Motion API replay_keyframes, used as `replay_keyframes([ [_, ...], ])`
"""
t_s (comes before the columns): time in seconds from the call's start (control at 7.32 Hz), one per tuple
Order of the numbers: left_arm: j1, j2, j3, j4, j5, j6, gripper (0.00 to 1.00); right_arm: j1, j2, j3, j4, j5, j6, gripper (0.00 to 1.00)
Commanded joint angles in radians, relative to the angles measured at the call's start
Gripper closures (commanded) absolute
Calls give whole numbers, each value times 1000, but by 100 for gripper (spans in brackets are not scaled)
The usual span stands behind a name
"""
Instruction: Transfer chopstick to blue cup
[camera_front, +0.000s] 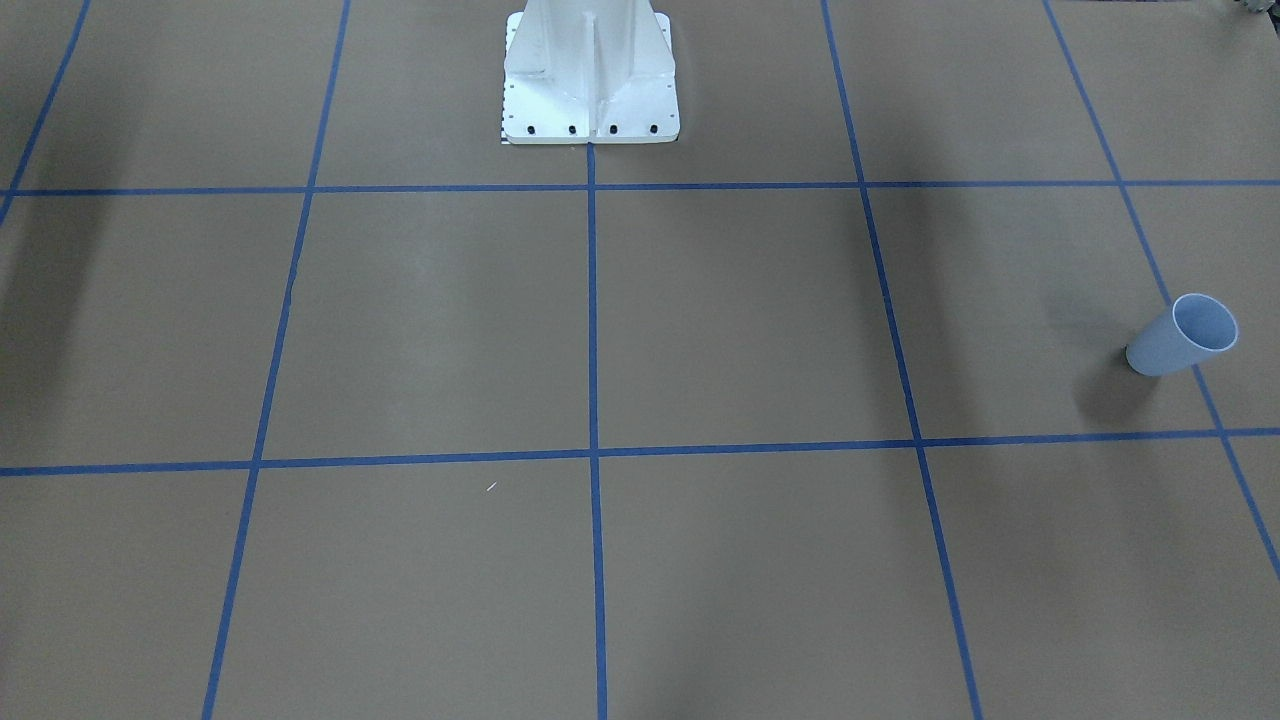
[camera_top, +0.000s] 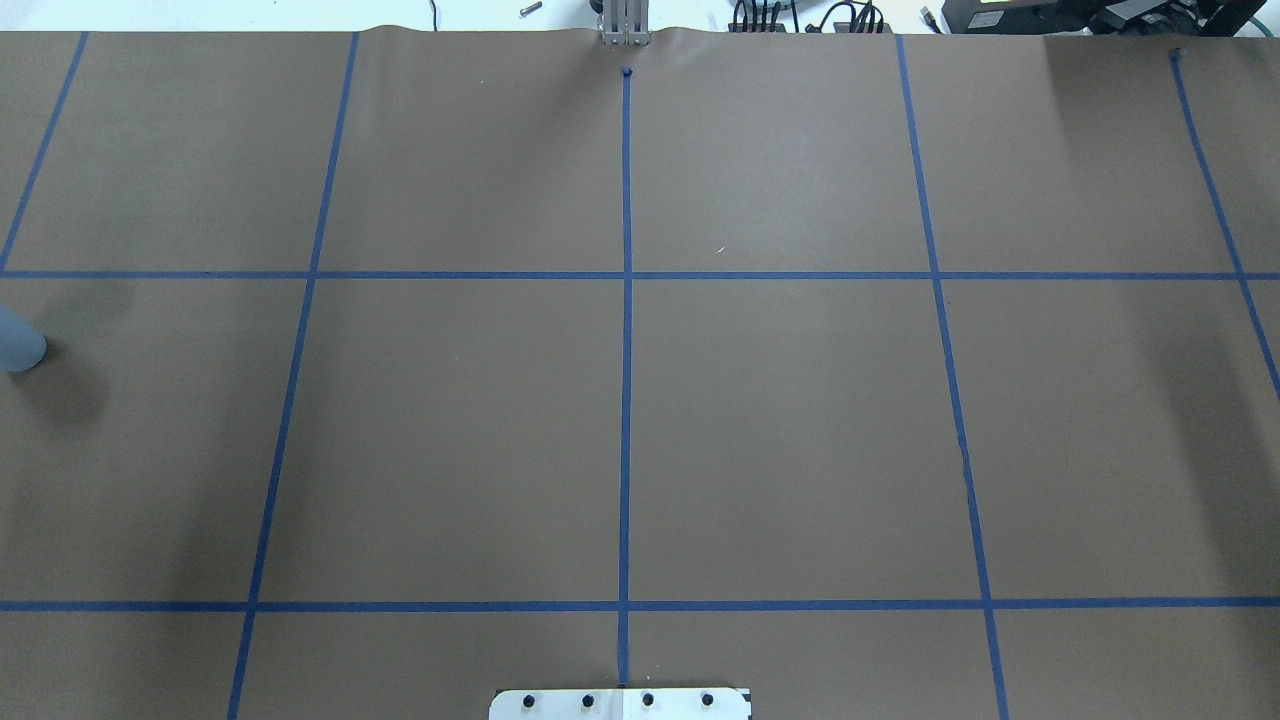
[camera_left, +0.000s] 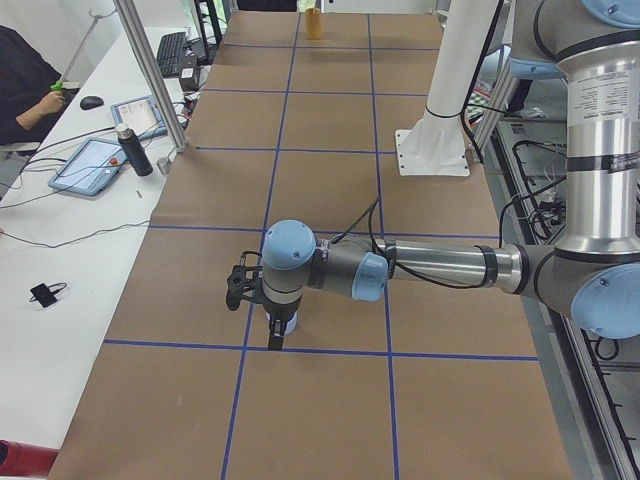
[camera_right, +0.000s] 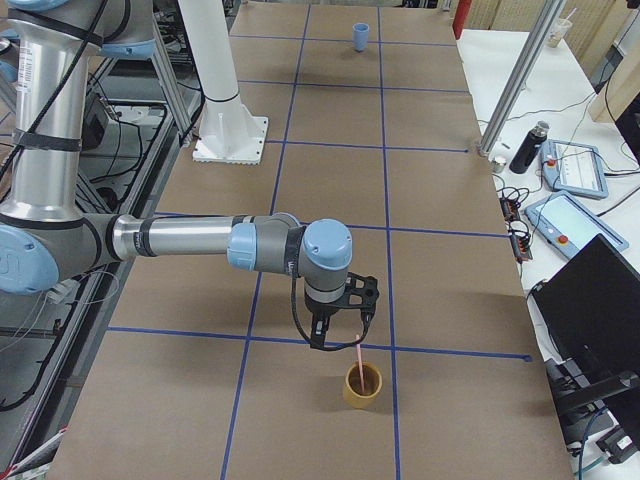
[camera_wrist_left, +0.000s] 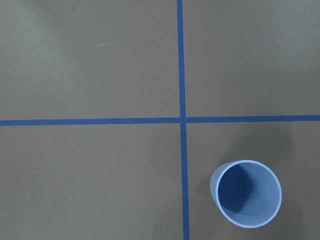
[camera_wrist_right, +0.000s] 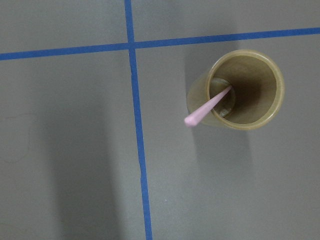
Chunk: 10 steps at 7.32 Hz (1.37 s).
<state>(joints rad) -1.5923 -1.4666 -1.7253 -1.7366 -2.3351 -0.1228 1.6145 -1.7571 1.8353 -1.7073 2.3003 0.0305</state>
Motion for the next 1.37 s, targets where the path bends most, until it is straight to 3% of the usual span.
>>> replay_keyframes([
  [0.0,0,8,3,-4,-3,2,2,1,1,2,0,5,0,0],
  [1.23,5,19,-7,-11,-3,-8,2,1,4,15,0,31,0,0],
])
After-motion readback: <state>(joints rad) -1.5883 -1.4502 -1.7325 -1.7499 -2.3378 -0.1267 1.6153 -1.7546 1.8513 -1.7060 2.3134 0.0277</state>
